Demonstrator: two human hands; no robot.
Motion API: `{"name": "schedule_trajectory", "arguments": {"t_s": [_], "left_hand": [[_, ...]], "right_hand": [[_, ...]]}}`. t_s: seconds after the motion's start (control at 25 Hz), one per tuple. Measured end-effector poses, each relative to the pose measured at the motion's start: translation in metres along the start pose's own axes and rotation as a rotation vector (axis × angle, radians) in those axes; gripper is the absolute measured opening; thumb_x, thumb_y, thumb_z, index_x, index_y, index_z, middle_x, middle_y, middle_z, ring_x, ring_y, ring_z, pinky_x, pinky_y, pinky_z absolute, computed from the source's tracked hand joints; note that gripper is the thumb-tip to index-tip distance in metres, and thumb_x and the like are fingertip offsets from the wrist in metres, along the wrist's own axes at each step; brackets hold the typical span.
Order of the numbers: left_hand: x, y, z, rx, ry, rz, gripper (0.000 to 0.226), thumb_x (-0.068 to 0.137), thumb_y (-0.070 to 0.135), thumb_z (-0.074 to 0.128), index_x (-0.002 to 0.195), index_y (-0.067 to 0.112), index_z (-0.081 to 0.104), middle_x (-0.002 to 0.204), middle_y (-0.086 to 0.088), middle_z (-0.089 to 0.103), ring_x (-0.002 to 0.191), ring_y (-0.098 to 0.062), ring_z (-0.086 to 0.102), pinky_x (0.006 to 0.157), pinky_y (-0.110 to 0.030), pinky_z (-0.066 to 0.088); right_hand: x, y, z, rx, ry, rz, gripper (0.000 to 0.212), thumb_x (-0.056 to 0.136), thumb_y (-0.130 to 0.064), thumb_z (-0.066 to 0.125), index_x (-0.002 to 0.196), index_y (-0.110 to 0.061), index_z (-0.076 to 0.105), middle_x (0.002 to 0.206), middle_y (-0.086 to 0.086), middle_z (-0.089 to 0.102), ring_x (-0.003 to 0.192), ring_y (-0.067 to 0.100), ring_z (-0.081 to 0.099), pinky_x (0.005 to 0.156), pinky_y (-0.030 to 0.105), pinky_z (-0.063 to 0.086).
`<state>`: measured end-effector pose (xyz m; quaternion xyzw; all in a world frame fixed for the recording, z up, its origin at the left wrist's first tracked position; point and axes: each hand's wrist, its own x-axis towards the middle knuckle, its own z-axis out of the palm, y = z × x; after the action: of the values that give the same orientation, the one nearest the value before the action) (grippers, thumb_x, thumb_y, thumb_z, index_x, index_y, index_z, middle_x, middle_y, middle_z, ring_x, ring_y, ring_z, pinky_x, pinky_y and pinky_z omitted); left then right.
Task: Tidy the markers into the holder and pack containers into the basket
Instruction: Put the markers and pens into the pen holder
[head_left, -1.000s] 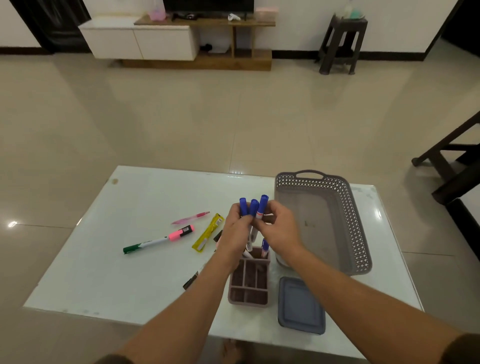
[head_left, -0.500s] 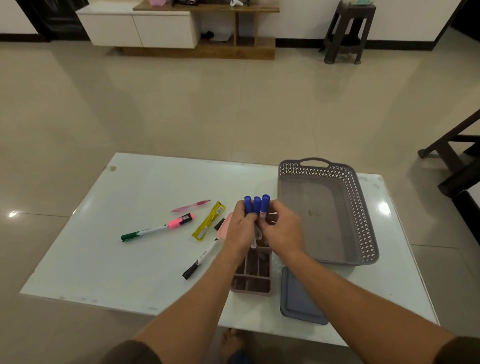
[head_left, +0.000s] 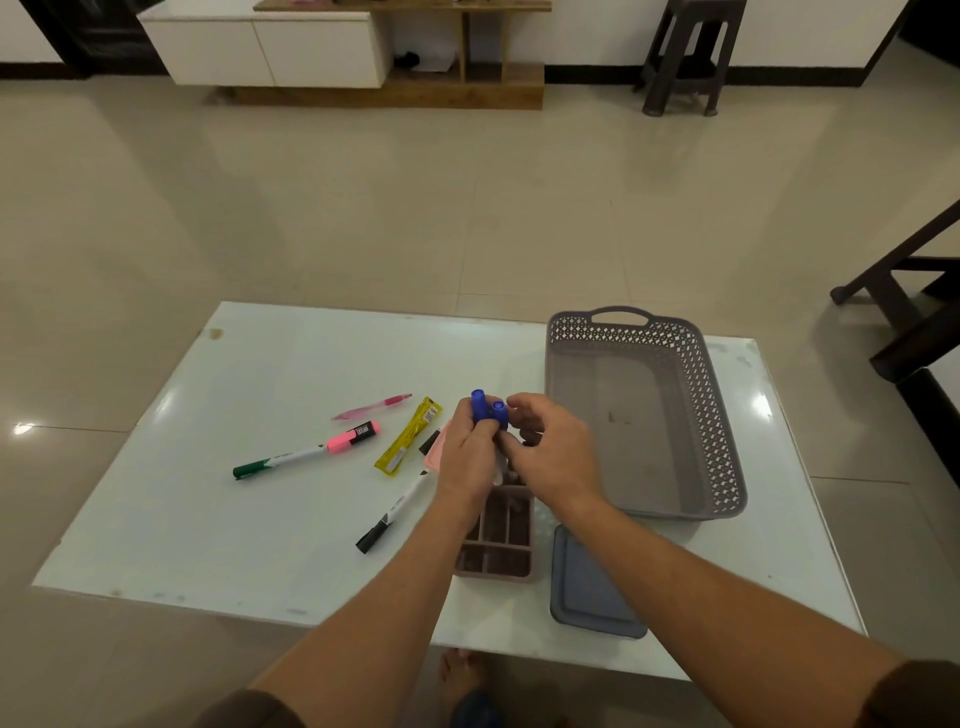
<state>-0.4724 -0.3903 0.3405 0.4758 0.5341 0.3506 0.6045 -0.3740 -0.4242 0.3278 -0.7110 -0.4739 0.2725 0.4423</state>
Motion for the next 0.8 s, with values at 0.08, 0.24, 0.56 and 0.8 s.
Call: {"name": "schedule_trajectory", "arguments": {"t_s": [0.08,0.24,0.56,0.8], "left_hand": [[-0.002,0.001,-0.001,0.014,0.011,0.027,0.024,0.1,0.006,0.042,0.116,0.011,0.058,0.101,-0.004,0.063,0.096,-0.015,0.061,0.081,-0.021,0.051],[-0.01,0.011,-0.017,0.034,0.006,0.144,0.018,0.1,0.013,0.045,0.109,0.02,0.059,0.103,-0.011,0.064,0.095,-0.025,0.063,0.085,-0.038,0.056],[-0.059,-0.008,-0.047,0.114,0.104,0.22,0.035,0.104,0.018,0.049,0.139,0.024,0.05,0.126,0.004,0.063,0.119,-0.009,0.06,0.105,-0.04,0.05],[-0.063,-0.03,-0.032,0.183,0.153,0.238,0.047,0.104,0.01,0.046,0.148,0.025,0.042,0.138,0.008,0.056,0.126,-0.004,0.053,0.109,-0.032,0.045]], "right_hand": [[0.001,-0.005,-0.001,-0.042,0.013,-0.056,0.036,0.088,-0.015,0.077,0.123,-0.021,0.069,0.111,-0.005,0.072,0.096,0.004,0.068,0.089,0.024,0.059],[-0.002,-0.026,-0.002,-0.032,0.038,-0.226,0.029,0.088,-0.011,0.074,0.116,-0.016,0.07,0.105,-0.004,0.07,0.09,0.006,0.068,0.081,0.019,0.059],[-0.007,-0.051,-0.009,0.004,-0.373,-0.159,0.046,0.082,-0.002,0.071,0.094,-0.046,0.062,0.102,-0.008,0.074,0.09,0.007,0.074,0.082,0.03,0.062],[0.008,-0.031,-0.007,-0.114,-0.474,-0.099,0.03,0.082,-0.004,0.075,0.097,-0.028,0.063,0.096,-0.01,0.071,0.091,0.011,0.073,0.081,0.034,0.063]]}}
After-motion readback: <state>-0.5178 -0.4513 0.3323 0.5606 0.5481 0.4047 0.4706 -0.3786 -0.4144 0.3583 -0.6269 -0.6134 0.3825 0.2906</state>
